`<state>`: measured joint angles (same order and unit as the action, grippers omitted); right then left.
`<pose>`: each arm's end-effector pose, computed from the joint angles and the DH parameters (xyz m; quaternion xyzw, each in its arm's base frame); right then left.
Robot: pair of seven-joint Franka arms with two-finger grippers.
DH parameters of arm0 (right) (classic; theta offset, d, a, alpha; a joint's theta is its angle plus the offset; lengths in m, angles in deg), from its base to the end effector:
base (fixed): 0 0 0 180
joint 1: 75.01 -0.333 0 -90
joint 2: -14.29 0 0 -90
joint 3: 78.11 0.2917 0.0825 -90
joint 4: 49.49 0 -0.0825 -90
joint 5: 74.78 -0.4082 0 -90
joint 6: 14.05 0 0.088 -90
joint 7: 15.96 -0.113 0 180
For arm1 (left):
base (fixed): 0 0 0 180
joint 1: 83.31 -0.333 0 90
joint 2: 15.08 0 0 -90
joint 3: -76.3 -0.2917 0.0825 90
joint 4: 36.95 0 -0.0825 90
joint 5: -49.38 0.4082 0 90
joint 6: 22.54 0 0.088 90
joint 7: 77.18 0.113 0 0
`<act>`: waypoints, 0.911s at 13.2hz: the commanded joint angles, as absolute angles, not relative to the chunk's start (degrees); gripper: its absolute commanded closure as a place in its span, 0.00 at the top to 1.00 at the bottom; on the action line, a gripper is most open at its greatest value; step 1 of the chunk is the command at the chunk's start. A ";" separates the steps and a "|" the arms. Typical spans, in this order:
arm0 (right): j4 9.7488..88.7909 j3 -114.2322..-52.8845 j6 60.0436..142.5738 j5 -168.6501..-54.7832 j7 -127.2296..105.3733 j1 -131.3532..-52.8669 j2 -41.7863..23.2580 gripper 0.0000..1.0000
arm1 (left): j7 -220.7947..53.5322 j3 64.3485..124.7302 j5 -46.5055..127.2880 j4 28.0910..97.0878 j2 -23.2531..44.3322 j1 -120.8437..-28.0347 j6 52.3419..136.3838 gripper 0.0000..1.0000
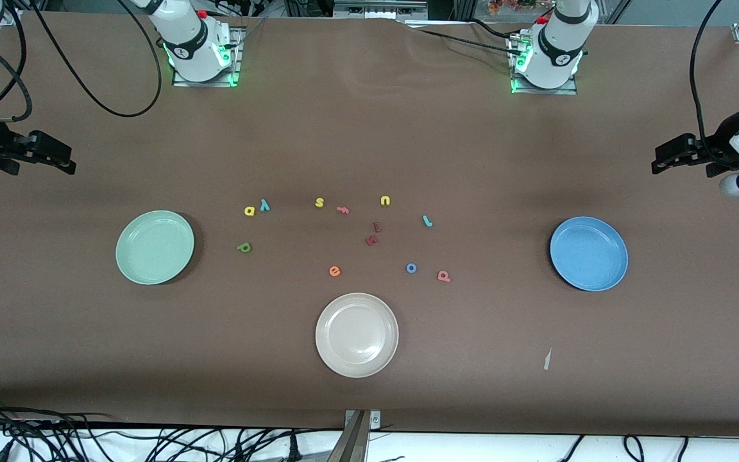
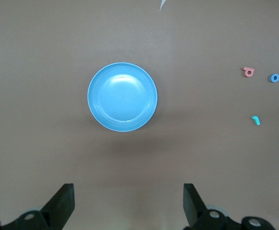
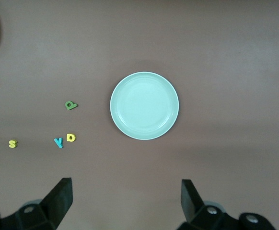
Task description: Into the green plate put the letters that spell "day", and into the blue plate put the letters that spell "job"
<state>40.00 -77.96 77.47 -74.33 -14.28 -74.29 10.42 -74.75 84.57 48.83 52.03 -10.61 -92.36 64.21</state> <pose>0.5986 -0.0069 0.5611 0.9998 0.0099 -0.0161 0.0035 0.5914 0.0096 0.5532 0.9982 -0.0145 -0.0577 0.0120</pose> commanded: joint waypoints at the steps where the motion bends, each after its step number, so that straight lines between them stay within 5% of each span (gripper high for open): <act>1: 38.31 -77.93 76.66 -75.57 -14.99 -73.34 9.81 1.00 | -73.58 84.56 47.63 52.35 -10.95 -92.81 63.95 1.00; 3: 39.45 -77.93 77.61 -76.36 -15.69 -73.34 9.89 1.00 | -73.58 84.56 47.63 52.35 -10.86 -92.81 63.95 1.00; 8: 58.15 -77.23 96.40 -77.51 -20.00 -73.52 14.99 1.00 | -73.58 84.56 47.63 52.35 -10.86 -92.81 63.95 1.00; 12: 62.92 -75.74 103.53 -77.77 -20.44 -74.04 12.72 1.00 | -73.58 84.56 47.63 52.35 -10.78 -92.81 63.95 1.00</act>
